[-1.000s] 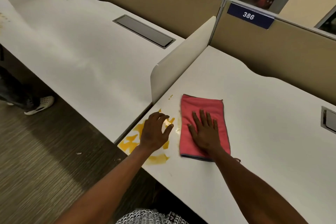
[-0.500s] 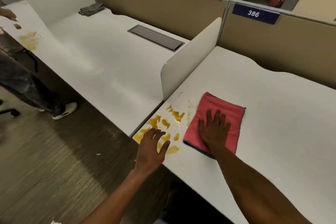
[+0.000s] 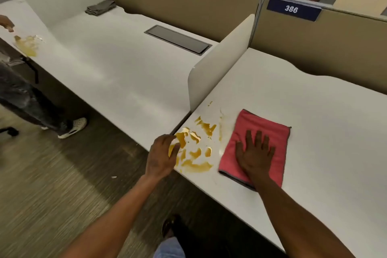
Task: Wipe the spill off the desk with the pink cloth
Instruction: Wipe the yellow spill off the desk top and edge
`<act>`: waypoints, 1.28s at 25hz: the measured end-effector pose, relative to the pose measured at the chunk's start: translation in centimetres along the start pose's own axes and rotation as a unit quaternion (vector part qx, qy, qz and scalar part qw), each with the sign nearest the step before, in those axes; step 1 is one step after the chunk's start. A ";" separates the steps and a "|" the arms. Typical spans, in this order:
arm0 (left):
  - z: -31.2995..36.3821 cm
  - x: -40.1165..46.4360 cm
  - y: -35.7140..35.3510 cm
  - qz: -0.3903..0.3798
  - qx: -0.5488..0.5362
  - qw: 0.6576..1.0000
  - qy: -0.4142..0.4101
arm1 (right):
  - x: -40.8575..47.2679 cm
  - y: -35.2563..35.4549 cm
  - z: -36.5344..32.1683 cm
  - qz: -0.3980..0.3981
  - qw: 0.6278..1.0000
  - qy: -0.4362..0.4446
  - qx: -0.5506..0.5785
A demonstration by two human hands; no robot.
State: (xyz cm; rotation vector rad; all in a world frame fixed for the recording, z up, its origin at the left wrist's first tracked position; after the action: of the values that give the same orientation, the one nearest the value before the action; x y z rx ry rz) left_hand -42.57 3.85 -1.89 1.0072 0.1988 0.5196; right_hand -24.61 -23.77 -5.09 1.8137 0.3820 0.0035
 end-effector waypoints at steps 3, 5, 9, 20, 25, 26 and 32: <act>-1.5 2.3 -0.2 -0.018 -0.015 1.000 0.001 | -0.1 -1.2 -3.0 0.000 1.000 -0.026 0.007; -2.2 3.8 -0.3 -0.019 -0.024 0.999 -0.010 | -0.6 -1.8 -3.3 0.005 1.000 0.014 -0.010; -5.3 6.7 -0.9 -0.052 -0.018 0.998 0.003 | -1.4 -1.7 -0.8 0.010 0.994 0.111 -0.007; -7.8 11.0 -3.0 -0.064 0.000 0.996 -0.060 | 3.9 -1.5 -4.2 0.011 1.000 0.005 0.008; -9.1 11.8 -3.9 -0.110 0.016 0.988 -0.106 | 1.8 -1.3 -2.2 0.007 0.992 0.126 -0.014; -9.5 11.8 -3.9 -0.115 0.028 0.986 -0.118 | 2.3 -1.0 -1.9 0.013 0.994 0.108 -0.011; -10.4 11.5 -5.1 -0.128 0.072 0.981 -0.128 | 7.4 -1.4 -5.6 0.017 1.000 -0.010 -0.003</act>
State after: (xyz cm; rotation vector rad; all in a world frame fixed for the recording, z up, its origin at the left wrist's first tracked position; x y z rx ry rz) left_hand -35.05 15.26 -10.80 1.1596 0.1336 0.1399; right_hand -19.08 -16.26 -6.28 1.8123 0.3373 0.0102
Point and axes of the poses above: each hand's wrist, its own x-axis towards the middle knuckle, its own y-axis out of the back of the hand, z = x × y, the point moved 4 cm from there along x, towards the middle knuckle, and after that the axes turned 1 degree about -z, right-handed, at the moved point
